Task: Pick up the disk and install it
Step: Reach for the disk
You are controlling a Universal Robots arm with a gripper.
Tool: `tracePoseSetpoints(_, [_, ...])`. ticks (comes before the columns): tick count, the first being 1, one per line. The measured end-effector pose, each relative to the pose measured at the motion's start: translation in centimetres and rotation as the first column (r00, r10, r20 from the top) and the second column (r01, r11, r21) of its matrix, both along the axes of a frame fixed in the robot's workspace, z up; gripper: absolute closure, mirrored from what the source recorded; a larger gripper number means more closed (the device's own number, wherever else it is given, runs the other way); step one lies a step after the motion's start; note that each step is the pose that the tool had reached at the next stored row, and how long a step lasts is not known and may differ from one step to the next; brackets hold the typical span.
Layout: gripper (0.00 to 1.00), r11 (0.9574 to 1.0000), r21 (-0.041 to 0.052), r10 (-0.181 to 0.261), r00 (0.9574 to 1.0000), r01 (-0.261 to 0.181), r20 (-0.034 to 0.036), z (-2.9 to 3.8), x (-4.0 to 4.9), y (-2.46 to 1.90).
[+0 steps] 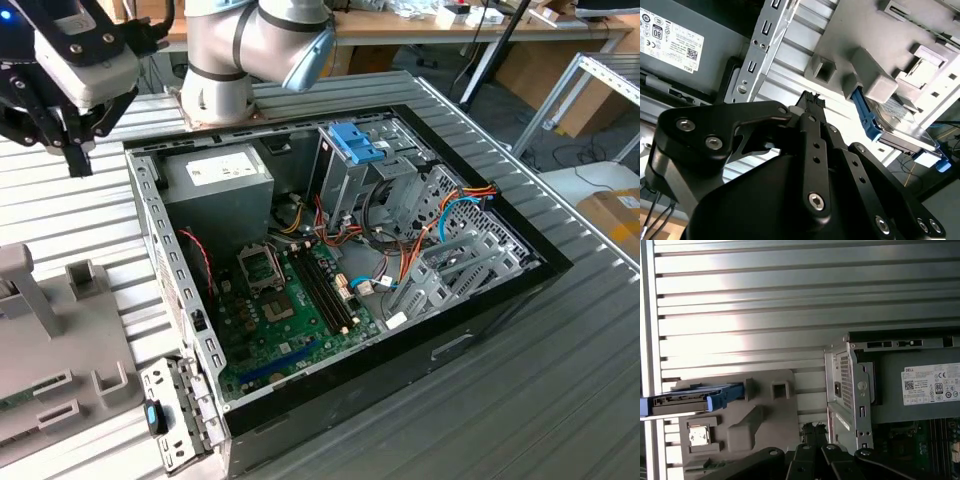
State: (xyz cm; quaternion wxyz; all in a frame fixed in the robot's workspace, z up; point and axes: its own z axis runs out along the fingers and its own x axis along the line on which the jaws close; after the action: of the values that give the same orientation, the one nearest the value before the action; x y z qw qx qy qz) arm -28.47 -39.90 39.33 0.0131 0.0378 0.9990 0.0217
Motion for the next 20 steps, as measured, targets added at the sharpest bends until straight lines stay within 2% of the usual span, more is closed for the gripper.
tracePoseSetpoints(1, [0.89, 1.0000, 0.0000, 0.000, 1.0000, 0.000, -0.0001, 0.00, -0.37, 0.00])
tracePoseSetpoints(2, [0.89, 1.0000, 0.0000, 0.000, 1.0000, 0.000, 0.0000, 0.00, -1.22, 0.00])
tracePoseSetpoints(6, [0.89, 1.0000, 0.0000, 0.000, 1.0000, 0.000, 0.0000, 0.00, -1.48, 0.00])
tracePoseSetpoints(11, [0.89, 1.0000, 0.0000, 0.000, 1.0000, 0.000, -0.0001, 0.00, -2.53, 0.00])
tracePoseSetpoints(15, [0.89, 1.0000, 0.0000, 0.000, 1.0000, 0.000, 0.0000, 0.00, -2.83, 0.00])
tracePoseSetpoints(20, [0.89, 1.0000, 0.0000, 0.000, 1.0000, 0.000, -0.0001, 0.00, -6.51, 0.00])
